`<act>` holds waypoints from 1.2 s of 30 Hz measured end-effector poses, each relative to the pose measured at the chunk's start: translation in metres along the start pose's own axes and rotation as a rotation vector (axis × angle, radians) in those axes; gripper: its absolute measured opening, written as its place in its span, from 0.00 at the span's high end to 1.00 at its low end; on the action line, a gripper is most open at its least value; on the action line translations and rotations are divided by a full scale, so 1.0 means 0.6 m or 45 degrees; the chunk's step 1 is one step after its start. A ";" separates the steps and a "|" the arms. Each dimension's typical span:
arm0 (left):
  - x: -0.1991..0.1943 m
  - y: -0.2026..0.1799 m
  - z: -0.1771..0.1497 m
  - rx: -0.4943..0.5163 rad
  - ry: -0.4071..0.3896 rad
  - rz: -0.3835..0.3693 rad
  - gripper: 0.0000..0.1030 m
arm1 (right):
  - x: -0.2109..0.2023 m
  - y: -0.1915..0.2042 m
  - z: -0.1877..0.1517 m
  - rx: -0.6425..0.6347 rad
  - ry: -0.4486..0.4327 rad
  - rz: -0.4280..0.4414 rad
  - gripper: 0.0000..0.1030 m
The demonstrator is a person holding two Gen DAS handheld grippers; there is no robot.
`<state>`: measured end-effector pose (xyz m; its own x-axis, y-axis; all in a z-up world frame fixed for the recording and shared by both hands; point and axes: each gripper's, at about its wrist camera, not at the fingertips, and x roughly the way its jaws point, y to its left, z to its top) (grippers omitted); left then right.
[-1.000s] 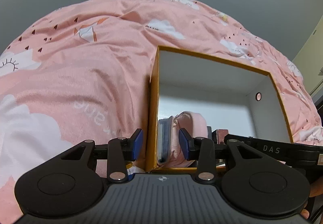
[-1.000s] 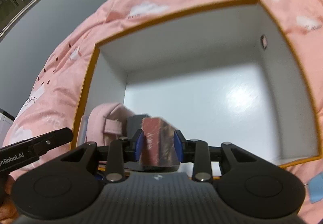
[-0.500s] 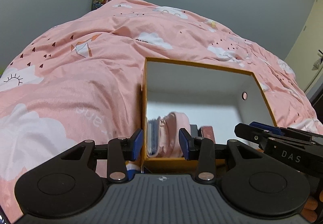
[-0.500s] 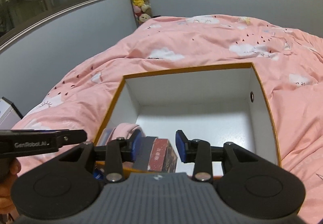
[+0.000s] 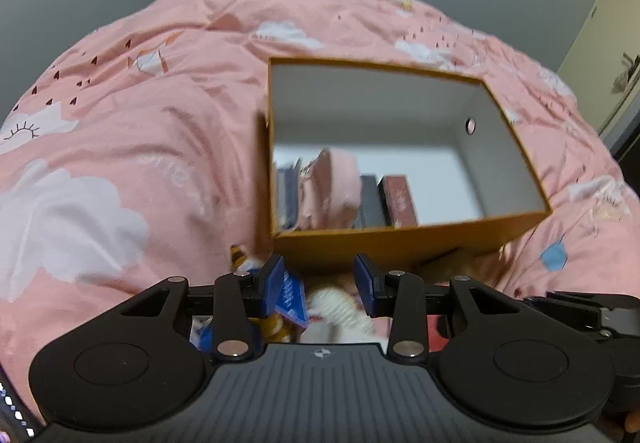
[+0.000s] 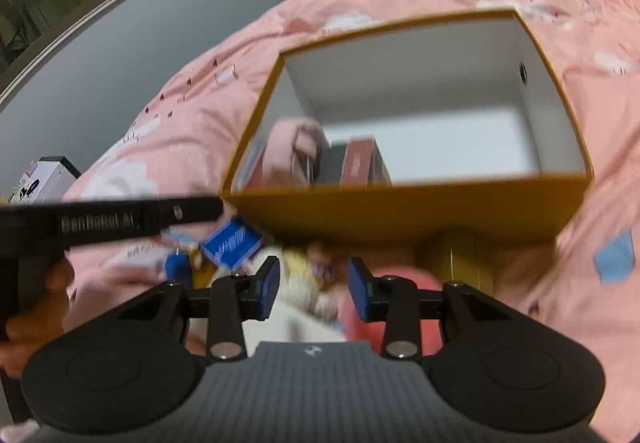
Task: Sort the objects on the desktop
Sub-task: 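Move both tools back to the remaining pile in front of the box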
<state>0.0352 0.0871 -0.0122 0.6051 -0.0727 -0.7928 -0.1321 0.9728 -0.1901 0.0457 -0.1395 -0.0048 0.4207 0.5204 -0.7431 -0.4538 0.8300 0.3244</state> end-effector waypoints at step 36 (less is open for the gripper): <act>0.066 -0.009 -0.065 0.101 0.369 -0.178 0.40 | -0.004 -0.117 -0.027 0.312 0.142 -0.043 0.56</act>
<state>0.0292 0.0703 -0.0652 0.3628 -0.2549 -0.8963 0.0049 0.9624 -0.2717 0.0641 -0.2023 -0.0354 0.3372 0.4779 -0.8111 -0.2318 0.8772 0.4205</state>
